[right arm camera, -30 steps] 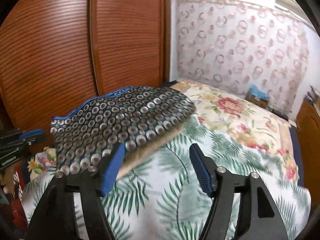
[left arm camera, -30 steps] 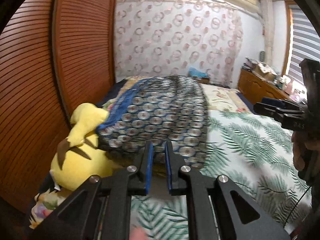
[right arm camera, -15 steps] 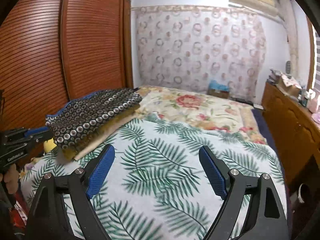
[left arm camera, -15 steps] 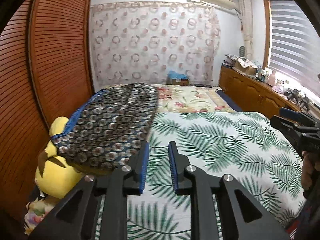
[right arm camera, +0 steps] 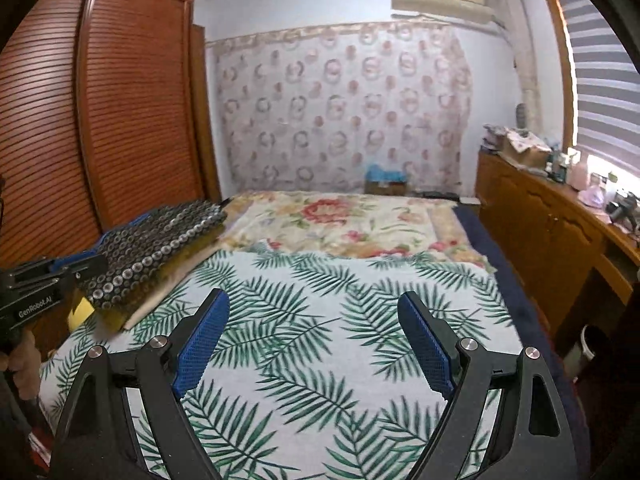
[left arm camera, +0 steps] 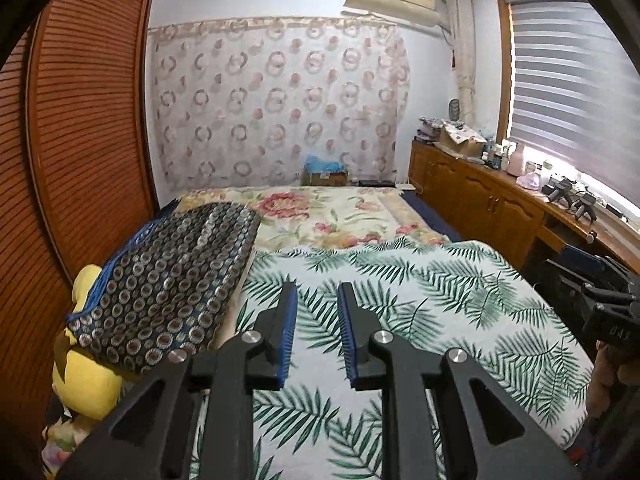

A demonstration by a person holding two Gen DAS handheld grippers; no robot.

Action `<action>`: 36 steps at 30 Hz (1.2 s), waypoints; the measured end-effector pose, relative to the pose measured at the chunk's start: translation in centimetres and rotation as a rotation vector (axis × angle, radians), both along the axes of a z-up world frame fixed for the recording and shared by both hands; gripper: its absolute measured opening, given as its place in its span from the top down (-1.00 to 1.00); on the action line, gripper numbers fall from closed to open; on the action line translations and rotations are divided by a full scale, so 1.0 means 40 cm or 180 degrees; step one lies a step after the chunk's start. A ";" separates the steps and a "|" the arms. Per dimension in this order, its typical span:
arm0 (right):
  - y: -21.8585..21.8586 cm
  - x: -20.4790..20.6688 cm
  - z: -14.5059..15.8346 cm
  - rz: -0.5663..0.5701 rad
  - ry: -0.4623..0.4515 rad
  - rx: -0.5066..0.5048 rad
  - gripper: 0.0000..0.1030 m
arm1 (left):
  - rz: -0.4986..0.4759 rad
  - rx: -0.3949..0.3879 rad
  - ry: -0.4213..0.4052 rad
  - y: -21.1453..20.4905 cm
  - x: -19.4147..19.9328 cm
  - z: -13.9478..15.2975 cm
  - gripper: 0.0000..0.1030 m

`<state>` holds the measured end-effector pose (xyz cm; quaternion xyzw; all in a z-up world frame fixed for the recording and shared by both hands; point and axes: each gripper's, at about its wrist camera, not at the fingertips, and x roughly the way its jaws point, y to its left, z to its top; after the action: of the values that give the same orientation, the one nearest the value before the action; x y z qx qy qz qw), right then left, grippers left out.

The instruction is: Fold small clothes

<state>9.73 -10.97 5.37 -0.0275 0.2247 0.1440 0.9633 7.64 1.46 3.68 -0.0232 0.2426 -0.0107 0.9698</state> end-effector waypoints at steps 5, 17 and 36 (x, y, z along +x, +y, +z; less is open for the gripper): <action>-0.016 -0.015 0.035 -0.0095 -0.0102 0.0003 -0.71 | -0.0028 0.0006 -0.0093 -0.012 -0.003 0.043 0.62; -0.015 -0.031 0.056 -0.0167 -0.0204 0.0021 -0.71 | -0.0011 0.0001 -0.0164 -0.007 -0.022 0.068 0.61; -0.017 -0.030 0.055 -0.0166 -0.0204 0.0026 -0.71 | 0.0040 0.0022 -0.0157 0.006 -0.022 0.058 0.60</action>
<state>8.52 -11.64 7.57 -0.0223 0.1938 0.1188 0.9736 6.75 1.70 6.01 -0.0210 0.2184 -0.0044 0.9756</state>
